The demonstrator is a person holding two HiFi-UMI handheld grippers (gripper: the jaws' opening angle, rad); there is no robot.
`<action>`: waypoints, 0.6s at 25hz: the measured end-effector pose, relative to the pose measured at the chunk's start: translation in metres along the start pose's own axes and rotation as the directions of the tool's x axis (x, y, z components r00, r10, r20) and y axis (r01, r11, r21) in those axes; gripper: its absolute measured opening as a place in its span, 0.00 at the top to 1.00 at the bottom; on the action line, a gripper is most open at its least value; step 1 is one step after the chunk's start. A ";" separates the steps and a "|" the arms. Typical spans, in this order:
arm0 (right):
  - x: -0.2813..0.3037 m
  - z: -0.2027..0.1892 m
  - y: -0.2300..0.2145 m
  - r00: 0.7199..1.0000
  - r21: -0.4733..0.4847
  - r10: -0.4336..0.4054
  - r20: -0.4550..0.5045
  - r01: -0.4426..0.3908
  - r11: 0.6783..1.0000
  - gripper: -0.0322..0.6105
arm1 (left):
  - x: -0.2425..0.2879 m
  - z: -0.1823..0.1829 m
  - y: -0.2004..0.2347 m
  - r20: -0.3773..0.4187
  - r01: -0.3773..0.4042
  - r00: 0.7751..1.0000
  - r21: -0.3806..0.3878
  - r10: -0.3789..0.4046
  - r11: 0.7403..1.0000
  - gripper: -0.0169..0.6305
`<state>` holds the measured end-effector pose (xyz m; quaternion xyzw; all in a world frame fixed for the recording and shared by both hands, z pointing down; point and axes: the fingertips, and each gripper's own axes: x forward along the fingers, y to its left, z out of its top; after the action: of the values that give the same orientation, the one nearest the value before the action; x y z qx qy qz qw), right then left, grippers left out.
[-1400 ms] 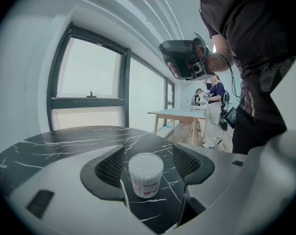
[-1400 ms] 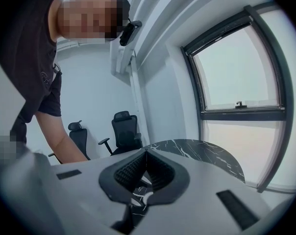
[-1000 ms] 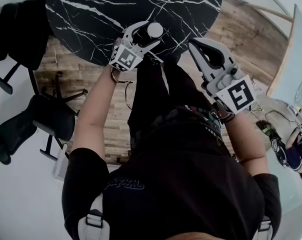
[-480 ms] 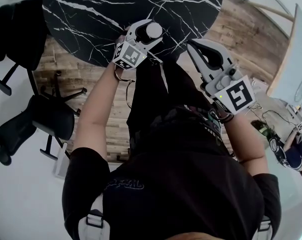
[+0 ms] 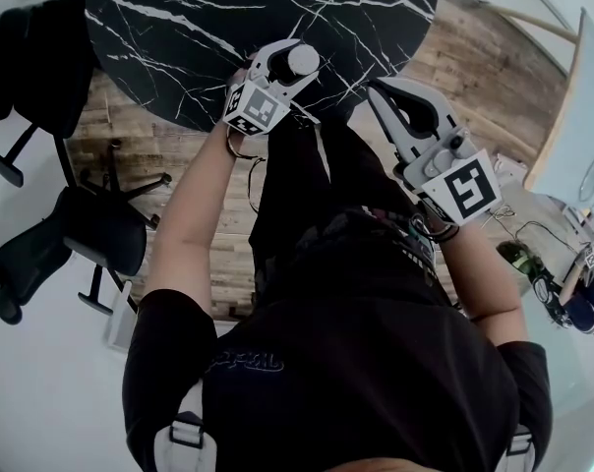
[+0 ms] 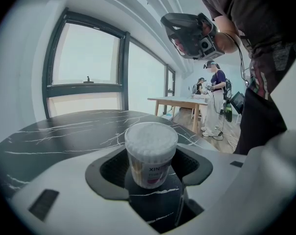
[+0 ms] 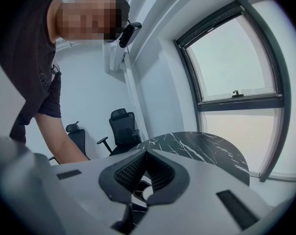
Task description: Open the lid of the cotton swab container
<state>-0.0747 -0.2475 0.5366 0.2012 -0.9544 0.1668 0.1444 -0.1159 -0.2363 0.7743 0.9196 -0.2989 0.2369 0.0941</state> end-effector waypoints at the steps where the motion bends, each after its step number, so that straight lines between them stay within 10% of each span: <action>1: -0.001 0.001 0.000 1.000 -0.004 -0.001 -0.001 0.001 1.000 0.91 | 0.000 0.001 0.000 -0.004 -0.002 1.000 -0.001 0.002 1.000 0.55; 15: -0.021 0.040 -0.004 0.997 -0.080 -0.020 0.071 0.026 0.996 0.91 | -0.025 0.089 0.009 0.008 -0.067 0.998 -0.070 0.068 0.995 0.55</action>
<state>-0.0624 -0.2589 0.4944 0.2118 -0.9625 0.1190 0.1207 -0.1048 -0.2587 0.6847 0.9064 -0.3382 0.2248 0.1163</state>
